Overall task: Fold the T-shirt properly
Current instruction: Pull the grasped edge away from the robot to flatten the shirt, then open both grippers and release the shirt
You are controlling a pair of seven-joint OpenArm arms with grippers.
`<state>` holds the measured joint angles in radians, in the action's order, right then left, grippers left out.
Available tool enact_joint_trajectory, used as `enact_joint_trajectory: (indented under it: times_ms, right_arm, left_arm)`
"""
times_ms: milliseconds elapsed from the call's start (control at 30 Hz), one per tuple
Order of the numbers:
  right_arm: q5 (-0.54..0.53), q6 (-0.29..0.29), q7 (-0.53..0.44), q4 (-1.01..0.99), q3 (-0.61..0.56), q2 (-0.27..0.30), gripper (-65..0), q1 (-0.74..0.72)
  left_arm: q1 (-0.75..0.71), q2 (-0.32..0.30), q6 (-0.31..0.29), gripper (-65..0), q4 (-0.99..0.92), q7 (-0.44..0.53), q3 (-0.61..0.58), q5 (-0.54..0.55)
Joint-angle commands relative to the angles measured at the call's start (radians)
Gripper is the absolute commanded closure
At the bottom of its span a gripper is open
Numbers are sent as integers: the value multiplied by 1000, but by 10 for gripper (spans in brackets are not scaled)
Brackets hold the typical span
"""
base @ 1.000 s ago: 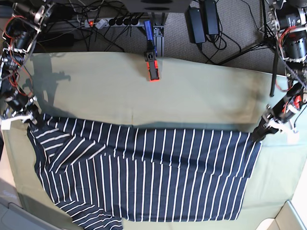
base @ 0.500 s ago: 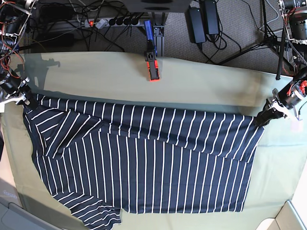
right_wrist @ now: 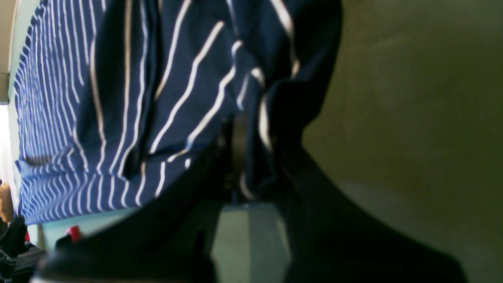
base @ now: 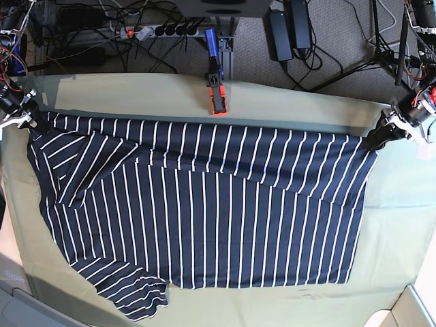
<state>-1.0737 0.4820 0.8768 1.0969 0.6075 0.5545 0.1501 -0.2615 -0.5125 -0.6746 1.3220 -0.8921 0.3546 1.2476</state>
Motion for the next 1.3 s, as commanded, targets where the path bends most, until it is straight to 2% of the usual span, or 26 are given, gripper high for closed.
enact_joint_trajectory:
  times_ms: [0,300,533,933,1000,1033,1133,1167,1200,1267]
  right_arm:
    - [7,91,-12,15,13,33,0,3]
    - [-8,91,-9,63,24,32,0,93]
    - [-8,91,-9,131,93,32,0,178]
    - [4,91,-42,141,107,32,0,185]
    - [37,90,-77,141,107,32,0,185]
    - [48,91,-94,141,107,32,-57,185]
    - [68,91,-121,141,107,33,-331,185]
    - [70,90,-122,141,107,33,-391,179]
    - [72,91,-121,142,110,33,-419,174]
    - [72,91,-121,142,116,33,-422,159]
  left_arm:
    - [-3,-31,-23,0,21,24,15,18]
    - [-24,-34,-23,0,24,19,15,35]
    - [-47,-34,-23,0,25,-1,15,64]
    - [-55,-34,-23,0,25,-3,15,73]
    - [-55,-34,-23,-76,25,-3,15,72]
    - [-55,-34,-23,-129,25,-3,15,72]
    - [-55,-34,-23,-283,25,-4,25,71]
    - [-55,-34,-23,-312,25,-10,35,72]
    - [-54,-34,-23,-320,27,-11,49,72]
    - [-55,-34,-23,-320,27,-17,86,76]
